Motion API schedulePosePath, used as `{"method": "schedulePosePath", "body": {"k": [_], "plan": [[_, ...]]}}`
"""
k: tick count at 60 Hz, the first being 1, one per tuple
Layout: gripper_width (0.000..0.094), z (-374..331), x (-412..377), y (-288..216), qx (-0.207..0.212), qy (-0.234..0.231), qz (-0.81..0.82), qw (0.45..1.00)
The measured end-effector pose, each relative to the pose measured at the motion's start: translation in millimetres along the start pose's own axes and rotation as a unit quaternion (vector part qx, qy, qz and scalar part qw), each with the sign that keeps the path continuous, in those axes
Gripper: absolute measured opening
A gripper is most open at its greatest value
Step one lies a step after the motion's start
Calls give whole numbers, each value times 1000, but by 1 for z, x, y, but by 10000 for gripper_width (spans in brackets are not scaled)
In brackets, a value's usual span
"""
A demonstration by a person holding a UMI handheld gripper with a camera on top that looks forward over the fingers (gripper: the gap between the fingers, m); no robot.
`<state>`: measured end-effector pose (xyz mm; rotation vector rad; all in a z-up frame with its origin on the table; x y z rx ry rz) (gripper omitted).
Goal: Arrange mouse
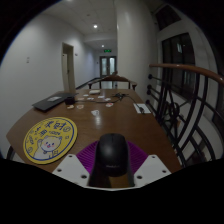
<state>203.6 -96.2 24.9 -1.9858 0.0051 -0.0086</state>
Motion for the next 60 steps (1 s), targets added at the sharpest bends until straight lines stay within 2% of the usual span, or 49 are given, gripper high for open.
{"method": "schedulePosePath", "body": {"k": [5,12,18,24,32,35,42,46,51,58,60], "plan": [[362,-1,1,-1,4,5,1,1000],[335,-5,3,-12,-7,4,-7,1000],[335,-18,-10,-64,48,-9,17,999],[359,-33,-48,-115,79,-7,29,996],[382,-40,-136,-142,122,-58,18,991],[385,-36,-163,-129,113,-63,17,991],[387,-1,-199,-83,53,-60,12,997],[388,11,-207,-58,32,-47,4,998],[386,21,-206,-40,17,-27,-6,999],[392,26,-206,-22,-10,-22,-12,1000],[411,28,-206,-22,-1,-22,-19,1000]]}}
Point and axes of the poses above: the point between the fingertips, and its own axes, seen from behind it with the camera up: x to the right, y down, z forward, the way the camera looks, the point moved 9 cm from there along -z, backward, against the way the camera looks, and after that the axes turned 4 degrees about x, right-handed, at the moved point
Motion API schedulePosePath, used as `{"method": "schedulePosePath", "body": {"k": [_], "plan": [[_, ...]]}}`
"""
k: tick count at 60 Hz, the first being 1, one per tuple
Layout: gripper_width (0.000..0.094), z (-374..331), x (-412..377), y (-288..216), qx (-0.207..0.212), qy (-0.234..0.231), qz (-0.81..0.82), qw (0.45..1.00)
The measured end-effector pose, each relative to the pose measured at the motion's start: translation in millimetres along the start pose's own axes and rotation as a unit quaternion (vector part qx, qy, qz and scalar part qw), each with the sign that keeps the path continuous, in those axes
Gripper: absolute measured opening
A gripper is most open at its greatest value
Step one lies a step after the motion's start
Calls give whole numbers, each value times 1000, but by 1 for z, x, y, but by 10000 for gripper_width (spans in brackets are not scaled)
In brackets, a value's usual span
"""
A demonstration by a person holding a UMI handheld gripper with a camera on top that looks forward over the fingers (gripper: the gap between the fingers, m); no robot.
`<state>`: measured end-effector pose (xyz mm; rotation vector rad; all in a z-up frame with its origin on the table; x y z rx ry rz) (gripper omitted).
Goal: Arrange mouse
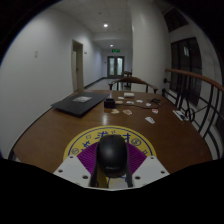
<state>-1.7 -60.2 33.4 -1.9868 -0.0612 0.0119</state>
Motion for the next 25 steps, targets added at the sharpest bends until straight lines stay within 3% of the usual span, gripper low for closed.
{"method": "schedulePosePath", "body": {"k": [9,14,19,25], "plan": [[519,-1,3,-1,-24,-21,-14,999],[690,-15,7,-4,-60,-62,-18,996],[875,-40,22,-12,-63,-98,-66,991],[852,-73,56,-18,-59,-113,-121,984]]}}
Point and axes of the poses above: the point between the fingertips, and its own axes, seen from behind it with the camera up: x to the right, y down, z forward, the way the camera looks, the point moved 9 cm from there along -z, backward, against the way the camera looks, and after that the axes turned 4 degrees about x, right-handed, at the moved point
